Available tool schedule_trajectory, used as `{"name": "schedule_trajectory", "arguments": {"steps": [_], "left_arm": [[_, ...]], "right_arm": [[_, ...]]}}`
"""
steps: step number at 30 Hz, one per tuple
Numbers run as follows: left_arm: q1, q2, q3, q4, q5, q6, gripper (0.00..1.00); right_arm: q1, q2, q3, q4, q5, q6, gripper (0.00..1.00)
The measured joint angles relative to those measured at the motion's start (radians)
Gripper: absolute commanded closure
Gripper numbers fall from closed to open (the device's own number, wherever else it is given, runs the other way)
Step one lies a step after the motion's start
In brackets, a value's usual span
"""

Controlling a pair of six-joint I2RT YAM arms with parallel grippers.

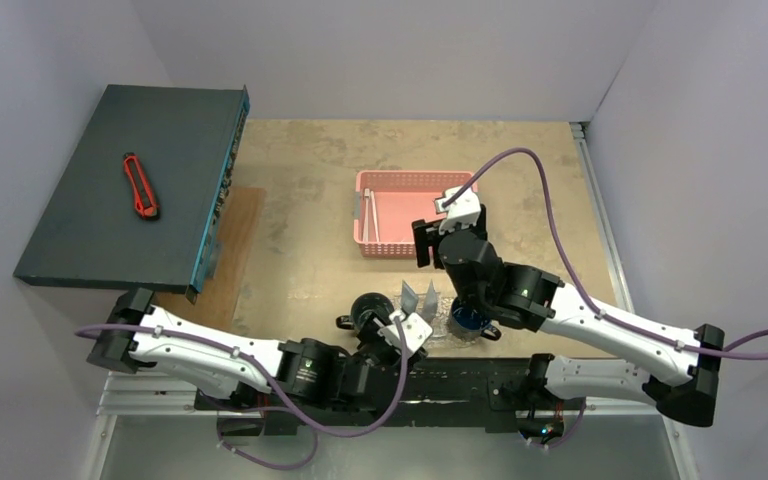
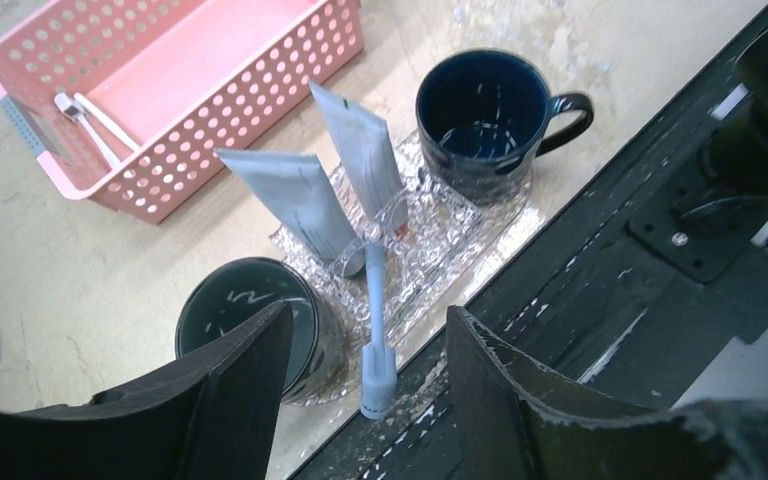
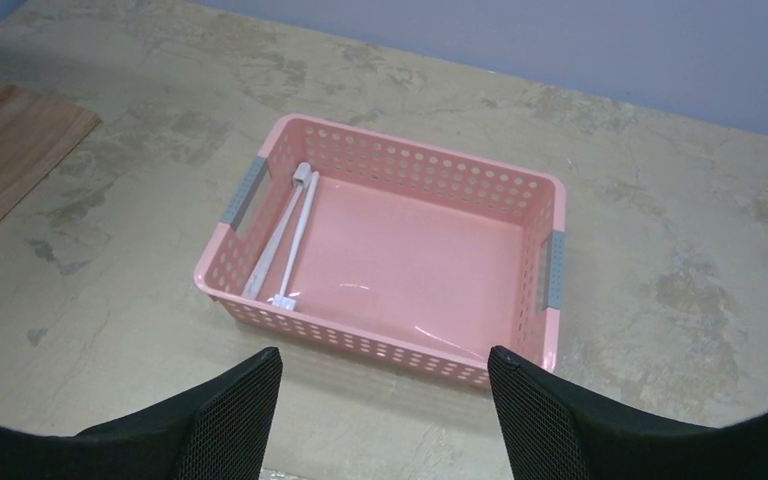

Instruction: Prepare toiletry sets of a toothbrush and toothpaste on the tray

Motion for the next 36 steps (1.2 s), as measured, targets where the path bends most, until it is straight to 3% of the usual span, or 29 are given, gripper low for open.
{"name": "schedule_trajectory", "arguments": {"steps": [10, 17, 30, 36], "left_arm": [[0.0, -0.066, 0.146, -0.13, 0.013, 0.024, 0.25], [0.03, -0.123, 0.248, -0.29, 0.046, 0.014, 0.22], [0.302, -0.405, 0.275, -0.546, 0.259, -0.048, 0.19], [0.41, -0.474, 0.272, -0.636, 0.325, -0.055, 0.18]], "right_arm": [[-0.09, 0.099, 0.116, -0.008, -0.136, -0.026, 0.18], [-0.179, 0.205, 0.214, -0.016, -0.267, -0.039, 0.18], [-0.37, 0.526, 0.393, -0.045, -0.571, -0.01, 0.27], [-0.404, 0.678, 0.466, -0.059, -0.632, 0.006, 0.28]]}}
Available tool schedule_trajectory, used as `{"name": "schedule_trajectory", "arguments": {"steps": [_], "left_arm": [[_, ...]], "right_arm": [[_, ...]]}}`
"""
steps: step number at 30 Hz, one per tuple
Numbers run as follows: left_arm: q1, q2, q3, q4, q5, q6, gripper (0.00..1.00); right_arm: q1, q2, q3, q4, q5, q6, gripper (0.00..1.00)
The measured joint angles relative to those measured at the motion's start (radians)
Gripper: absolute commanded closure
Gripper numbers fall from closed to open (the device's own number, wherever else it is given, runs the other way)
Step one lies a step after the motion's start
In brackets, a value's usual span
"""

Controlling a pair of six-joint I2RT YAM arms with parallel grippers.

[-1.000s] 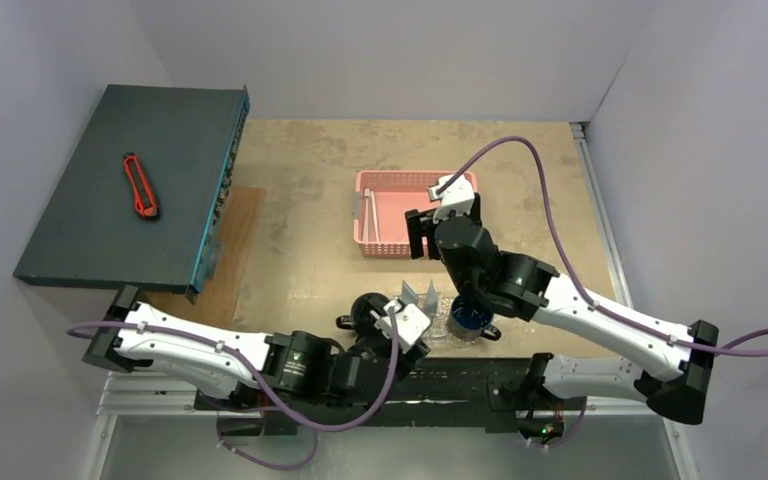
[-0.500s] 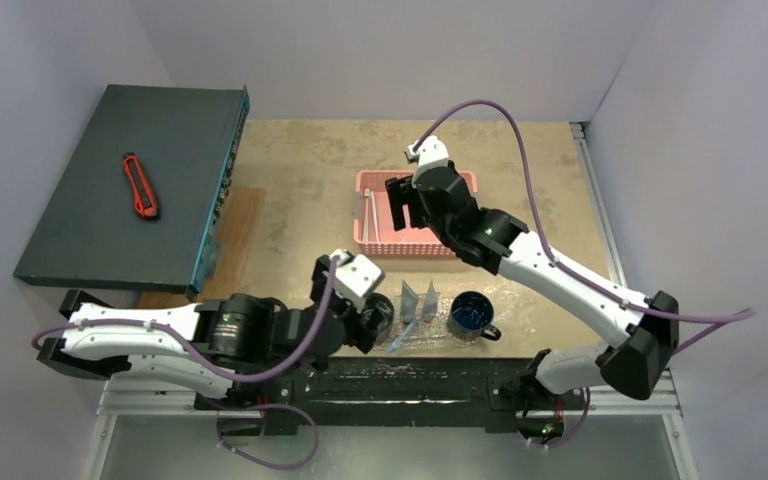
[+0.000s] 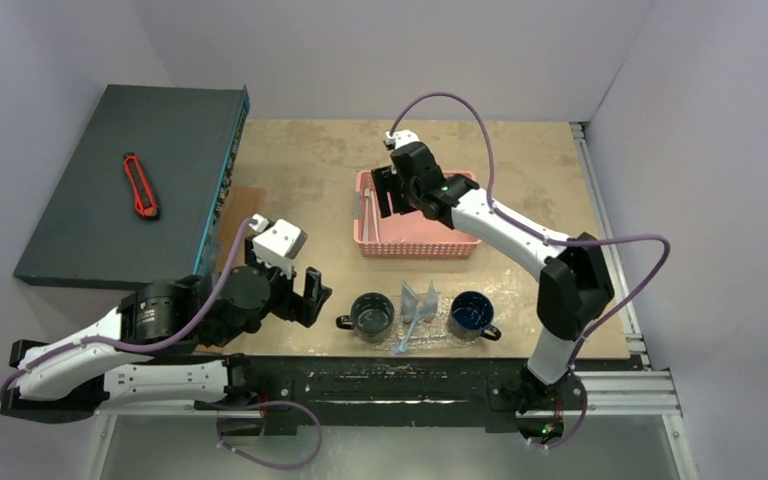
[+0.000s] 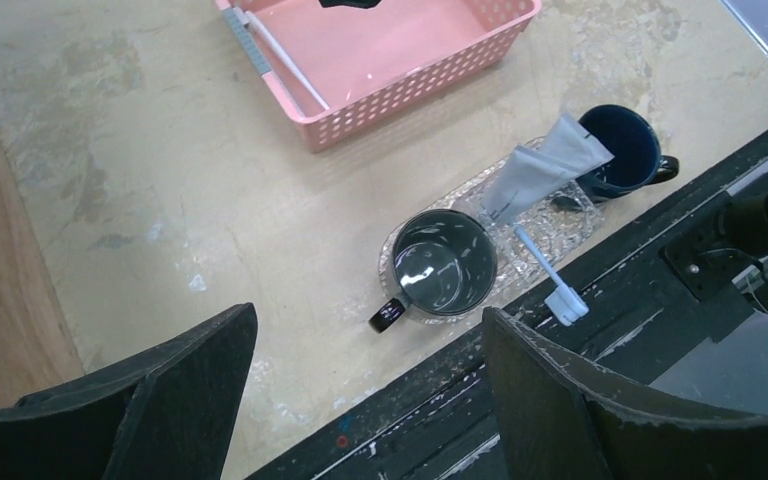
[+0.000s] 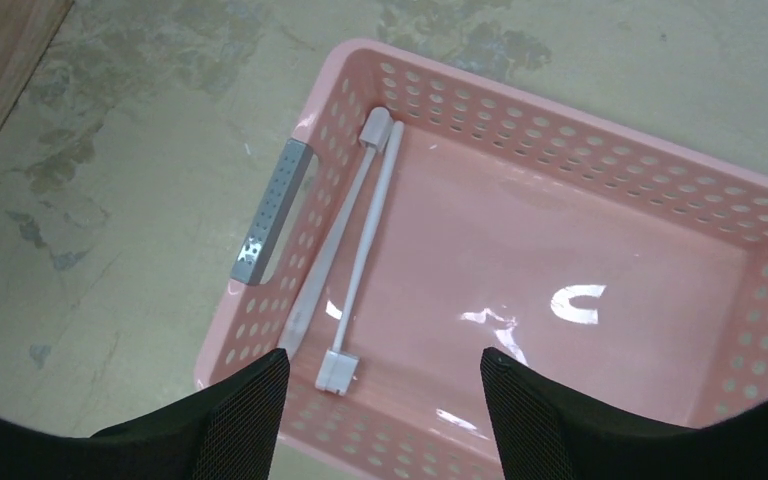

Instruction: Prepare toiletry sets of a toothbrush and toothpaste on the tray

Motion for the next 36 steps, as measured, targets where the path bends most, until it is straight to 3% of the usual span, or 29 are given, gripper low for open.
{"name": "schedule_trajectory", "arguments": {"steps": [6, 8, 16, 36], "left_arm": [[0.12, -0.058, -0.062, -0.031, 0.072, 0.0, 0.17], [0.163, -0.082, -0.093, -0.034, 0.107, 0.002, 0.17], [0.309, -0.144, -0.195, -0.028, 0.198, 0.026, 0.17], [0.366, -0.197, -0.249, 0.001, 0.297, 0.045, 0.17]], "right_arm": [[0.0, 0.149, 0.102, -0.028, -0.037, 0.003, 0.28], [0.0, 0.192, 0.135, -0.036, -0.043, 0.003, 0.35], [0.0, 0.342, 0.25, -0.06, -0.043, 0.026, 0.41], [0.0, 0.537, 0.361, -0.094, -0.017, 0.056, 0.58]]}}
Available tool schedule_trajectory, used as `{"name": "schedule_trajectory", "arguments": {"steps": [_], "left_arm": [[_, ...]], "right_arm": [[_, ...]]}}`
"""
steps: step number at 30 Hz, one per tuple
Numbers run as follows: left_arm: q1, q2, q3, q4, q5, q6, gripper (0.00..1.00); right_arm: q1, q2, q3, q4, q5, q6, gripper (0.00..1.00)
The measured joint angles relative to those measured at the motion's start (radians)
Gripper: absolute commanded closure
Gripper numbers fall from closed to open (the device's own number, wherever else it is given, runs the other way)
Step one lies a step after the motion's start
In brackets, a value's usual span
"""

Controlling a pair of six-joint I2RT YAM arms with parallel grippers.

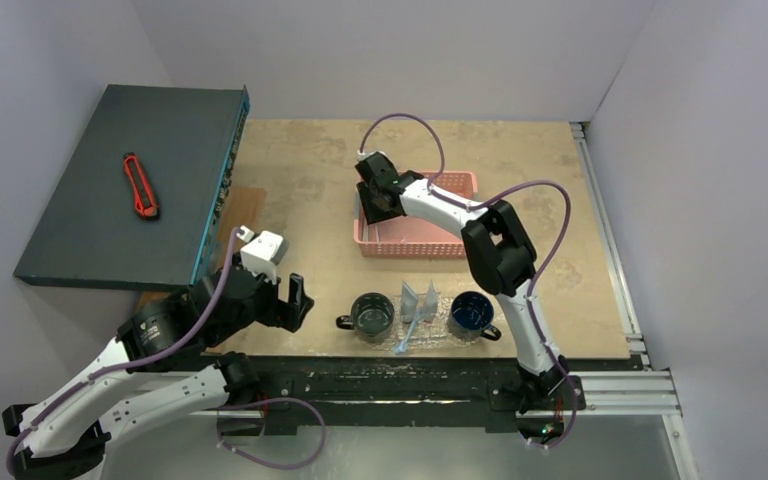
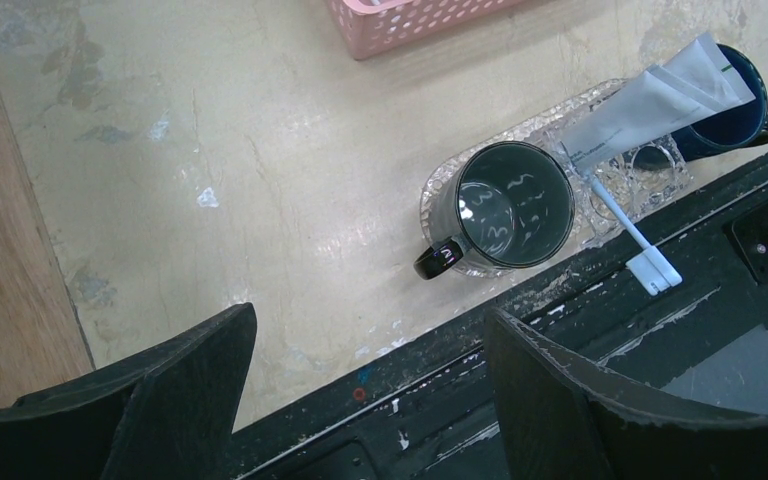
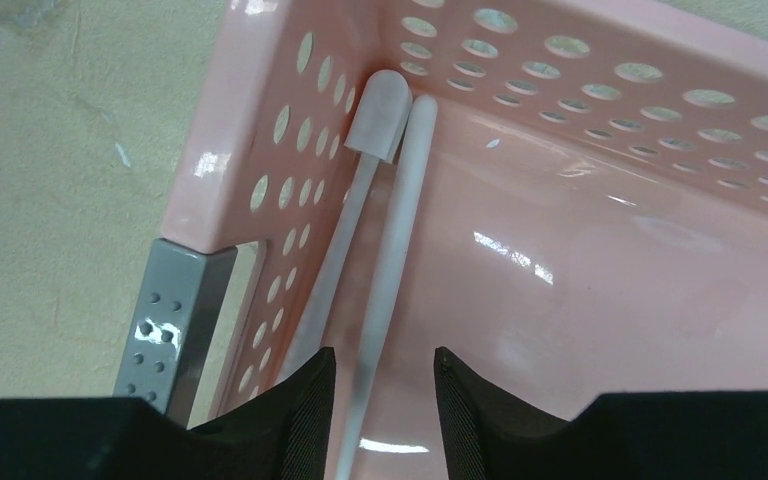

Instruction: Prepare toiletry sets of a toothbrush and toothpaste on the tray

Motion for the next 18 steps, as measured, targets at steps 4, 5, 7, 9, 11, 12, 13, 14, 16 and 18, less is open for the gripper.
{"name": "schedule_trajectory", "arguments": {"steps": [4, 5, 7, 9, 11, 12, 13, 14, 16, 18], "left_arm": [[0.0, -0.002, -0.003, 0.0, 0.0, 0.0, 0.17], [0.0, -0.002, -0.003, 0.0, 0.0, 0.001, 0.17], [0.0, -0.002, -0.003, 0.0, 0.0, 0.001, 0.17], [0.002, -0.002, -0.004, 0.0, 0.0, 0.001, 0.17], [0.005, -0.002, -0.004, 0.0, 0.0, 0.001, 0.17], [0.007, -0.002, -0.004, 0.0, 0.0, 0.001, 0.17], [0.008, -0.002, -0.004, 0.0, 0.0, 0.002, 0.17], [0.009, -0.002, -0.004, 0.0, 0.0, 0.002, 0.17], [0.012, -0.002, -0.004, 0.0, 0.0, 0.002, 0.17], [0.013, -0.002, -0.004, 0.0, 0.0, 0.006, 0.17]], "right_arm": [[0.0, 0.016, 0.01, -0.001, 0.002, 0.002, 0.61], [0.0, 0.022, 0.011, -0.001, 0.003, 0.002, 0.63], [0.0, 0.033, 0.011, -0.001, 0.004, 0.002, 0.65], [0.0, 0.036, 0.014, 0.001, 0.01, 0.001, 0.68], [0.0, 0.037, 0.014, 0.0, 0.019, 0.0, 0.7], [0.0, 0.039, 0.014, 0.0, 0.025, 0.0, 0.72], [0.0, 0.039, 0.014, 0.0, 0.026, -0.001, 0.74], [0.0, 0.039, 0.014, 0.0, 0.027, -0.002, 0.77], [0.0, 0.039, 0.014, 0.0, 0.034, -0.003, 0.85], [0.0, 0.039, 0.014, 0.001, 0.037, -0.007, 0.94]]}}
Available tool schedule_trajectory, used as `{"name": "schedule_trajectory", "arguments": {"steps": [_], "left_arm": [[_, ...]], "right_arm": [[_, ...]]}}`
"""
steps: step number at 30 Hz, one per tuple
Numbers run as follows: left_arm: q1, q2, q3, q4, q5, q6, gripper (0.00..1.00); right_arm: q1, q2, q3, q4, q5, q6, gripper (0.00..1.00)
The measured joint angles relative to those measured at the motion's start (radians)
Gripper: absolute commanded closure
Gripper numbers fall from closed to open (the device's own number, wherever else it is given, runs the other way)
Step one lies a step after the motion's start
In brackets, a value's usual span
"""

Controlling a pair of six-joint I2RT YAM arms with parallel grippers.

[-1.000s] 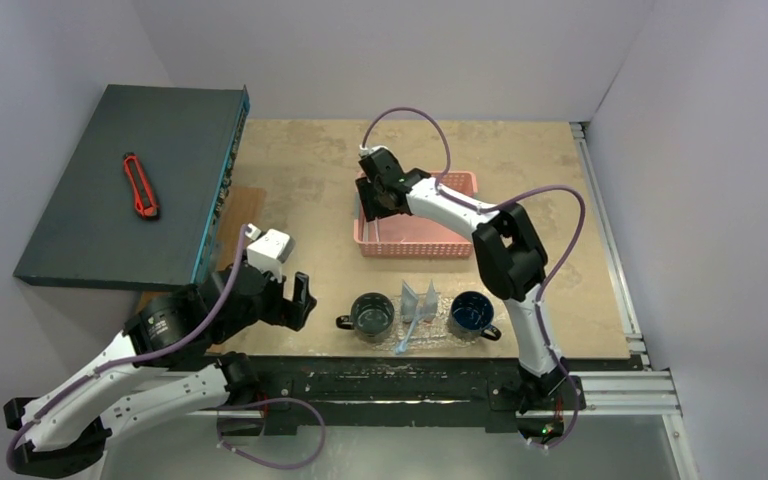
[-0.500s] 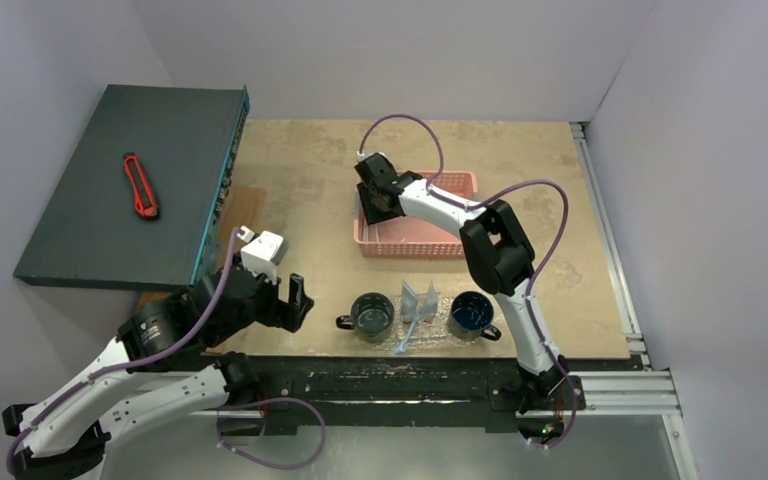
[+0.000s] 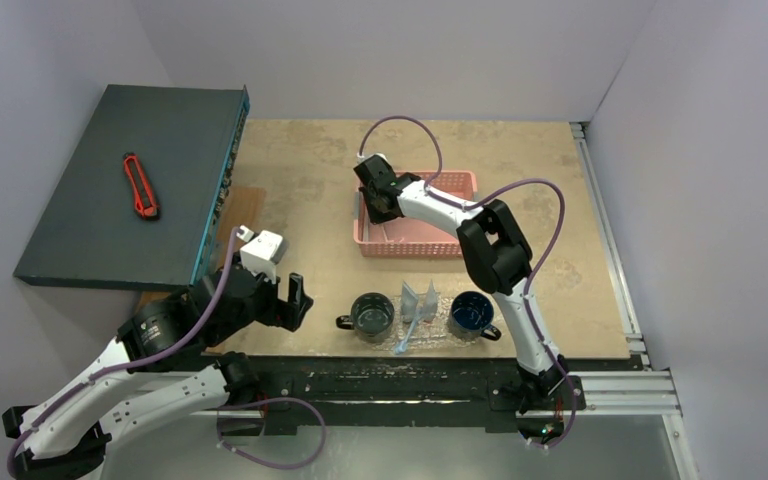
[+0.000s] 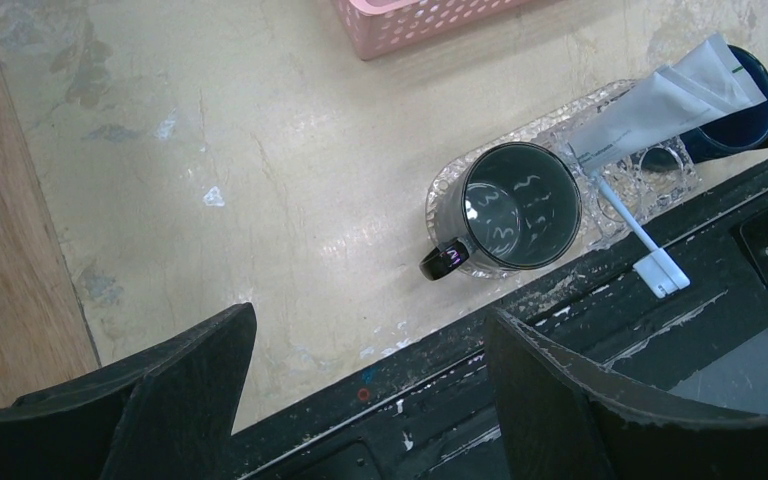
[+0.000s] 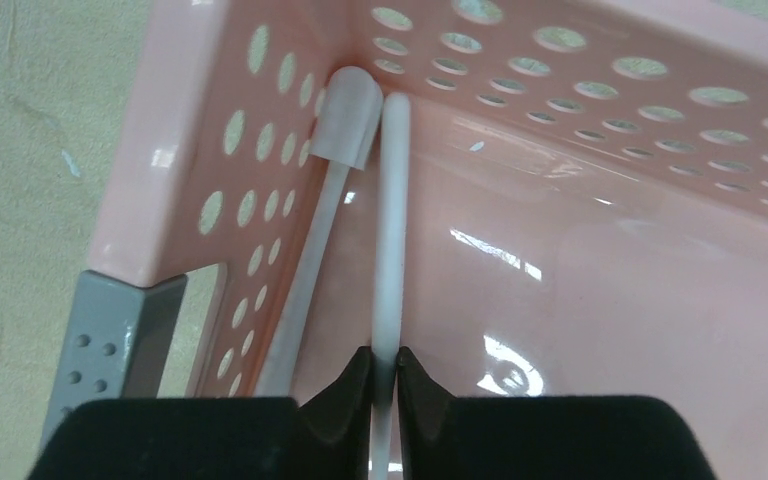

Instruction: Prepare toiletry sets of a toothbrush and toothpaste on the tray

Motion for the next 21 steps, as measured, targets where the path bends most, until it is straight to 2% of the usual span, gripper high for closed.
{"name": "schedule_trajectory", "arguments": {"steps": [1, 12, 21], "left_arm": [[0.0, 0.0, 0.0, 0.0, 0.0, 0.002, 0.17], [0.006, 0.0, 0.0, 0.0, 0.0, 0.003, 0.17], [0.007, 0.001, 0.0, 0.0, 0.0, 0.003, 0.17]], "right_arm": [[0.0, 0.0, 0.0, 0.0, 0.003, -0.002, 1.0], [0.0, -0.019, -0.037, 0.03, 0.019, -0.005, 1.0], [0.0, -0.123, -0.076, 0.012, 0.061, -0.034, 1.0]]}}
